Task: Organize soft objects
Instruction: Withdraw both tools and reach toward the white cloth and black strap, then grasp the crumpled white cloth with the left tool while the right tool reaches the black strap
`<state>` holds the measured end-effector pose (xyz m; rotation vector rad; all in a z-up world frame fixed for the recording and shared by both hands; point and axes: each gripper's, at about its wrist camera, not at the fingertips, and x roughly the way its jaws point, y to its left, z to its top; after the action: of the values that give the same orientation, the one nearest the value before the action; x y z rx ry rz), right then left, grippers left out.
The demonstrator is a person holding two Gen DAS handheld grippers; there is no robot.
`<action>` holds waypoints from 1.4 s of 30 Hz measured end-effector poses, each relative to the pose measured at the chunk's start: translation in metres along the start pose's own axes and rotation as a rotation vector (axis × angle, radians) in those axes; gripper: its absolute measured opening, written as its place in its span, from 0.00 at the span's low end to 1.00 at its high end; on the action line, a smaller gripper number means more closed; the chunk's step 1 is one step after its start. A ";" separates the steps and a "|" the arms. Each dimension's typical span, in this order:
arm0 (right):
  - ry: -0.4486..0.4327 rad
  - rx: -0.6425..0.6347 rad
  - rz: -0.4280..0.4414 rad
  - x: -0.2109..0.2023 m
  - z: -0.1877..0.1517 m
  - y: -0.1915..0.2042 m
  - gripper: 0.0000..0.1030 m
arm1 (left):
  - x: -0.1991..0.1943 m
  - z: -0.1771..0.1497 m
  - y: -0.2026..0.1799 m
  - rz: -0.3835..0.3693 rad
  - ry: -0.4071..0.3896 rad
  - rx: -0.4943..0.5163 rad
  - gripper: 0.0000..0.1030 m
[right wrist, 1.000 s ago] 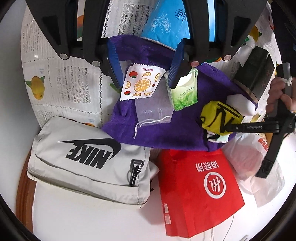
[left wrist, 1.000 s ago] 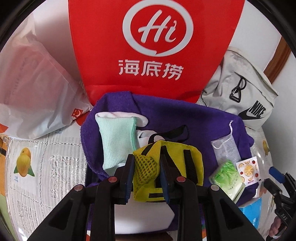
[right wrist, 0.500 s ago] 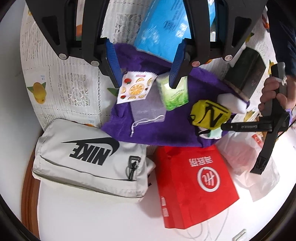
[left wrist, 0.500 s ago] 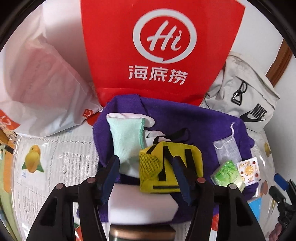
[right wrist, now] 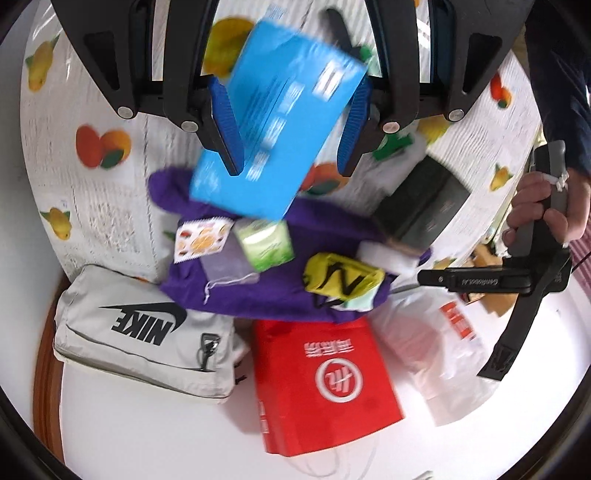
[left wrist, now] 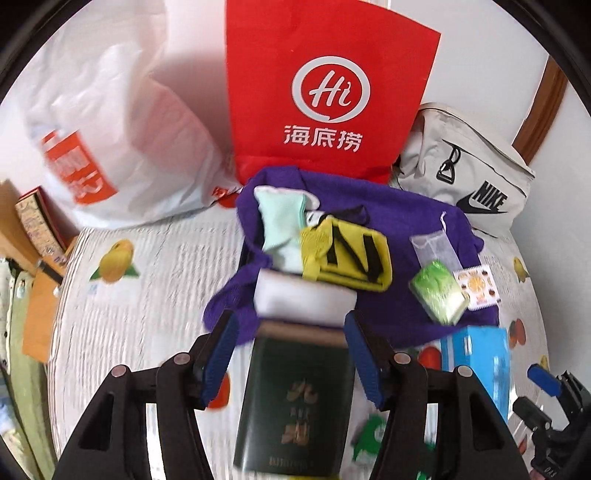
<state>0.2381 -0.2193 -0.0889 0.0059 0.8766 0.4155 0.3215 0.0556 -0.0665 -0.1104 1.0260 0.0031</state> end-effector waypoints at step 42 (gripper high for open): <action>0.151 -0.060 0.059 0.022 -0.114 0.022 0.44 | 0.027 -0.149 -0.026 -0.100 0.084 -0.045 0.30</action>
<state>0.1581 -0.2102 -0.1751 -0.0561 1.0140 0.5022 0.2093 0.0145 -0.1635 -0.2043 1.1037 -0.0701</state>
